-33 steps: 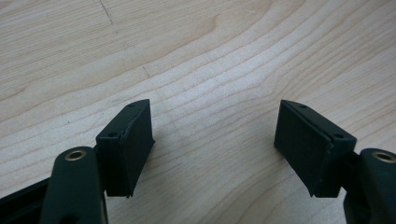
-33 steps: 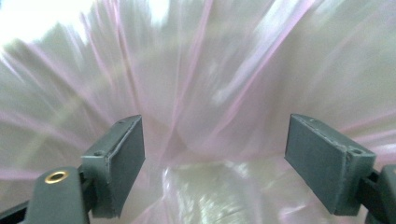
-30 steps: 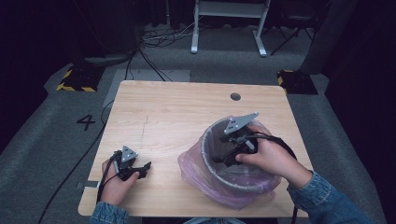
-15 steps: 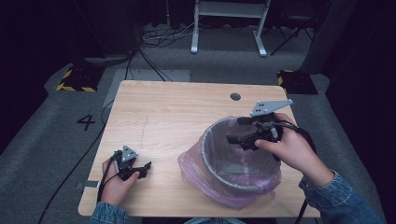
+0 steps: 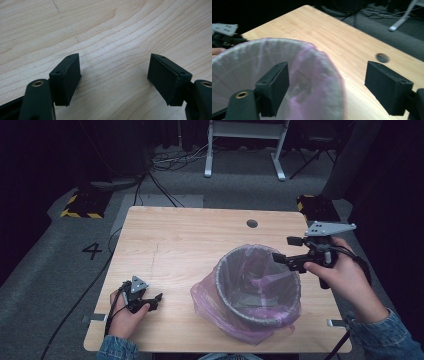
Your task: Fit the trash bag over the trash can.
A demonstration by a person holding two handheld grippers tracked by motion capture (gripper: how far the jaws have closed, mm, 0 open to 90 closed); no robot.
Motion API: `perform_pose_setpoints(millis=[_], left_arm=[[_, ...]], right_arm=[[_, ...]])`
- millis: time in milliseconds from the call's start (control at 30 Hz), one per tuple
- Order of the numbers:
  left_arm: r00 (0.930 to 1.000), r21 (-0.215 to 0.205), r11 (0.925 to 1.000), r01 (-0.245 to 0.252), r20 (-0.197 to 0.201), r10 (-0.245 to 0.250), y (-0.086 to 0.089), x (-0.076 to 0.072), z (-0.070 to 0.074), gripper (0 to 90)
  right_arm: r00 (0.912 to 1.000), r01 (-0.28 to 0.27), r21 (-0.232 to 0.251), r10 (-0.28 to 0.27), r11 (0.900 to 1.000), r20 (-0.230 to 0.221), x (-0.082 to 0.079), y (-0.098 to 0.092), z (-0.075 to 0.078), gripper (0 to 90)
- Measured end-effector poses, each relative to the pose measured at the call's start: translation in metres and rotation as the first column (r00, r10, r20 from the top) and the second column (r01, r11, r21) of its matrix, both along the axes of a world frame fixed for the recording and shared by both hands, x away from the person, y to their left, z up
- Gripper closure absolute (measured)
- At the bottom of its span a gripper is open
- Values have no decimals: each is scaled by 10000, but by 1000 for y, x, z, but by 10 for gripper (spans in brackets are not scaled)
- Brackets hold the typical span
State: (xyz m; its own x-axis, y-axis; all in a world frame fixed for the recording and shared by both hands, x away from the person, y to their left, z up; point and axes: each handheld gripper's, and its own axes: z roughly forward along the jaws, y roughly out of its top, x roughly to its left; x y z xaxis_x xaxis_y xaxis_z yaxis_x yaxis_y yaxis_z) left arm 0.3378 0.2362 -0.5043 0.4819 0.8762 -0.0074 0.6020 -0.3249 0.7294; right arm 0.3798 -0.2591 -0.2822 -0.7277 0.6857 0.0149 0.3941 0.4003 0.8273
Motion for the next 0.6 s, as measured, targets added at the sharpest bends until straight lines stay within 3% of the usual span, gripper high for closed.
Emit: perform_pose_setpoints(millis=[300, 600], left_arm=[[10000, -41, 10000, -13, 5, 13, -1, 0, 0, 261], [10000, -46, 10000, -1, -12, 1, 0, 0, 0, 261]], right_arm=[[9957, 913, -73, -912, 9958, 140, -5, -46, 1, 187], [9851, 1722, -19, -1722, 9851, -4, -16, -86, -7, 182]])
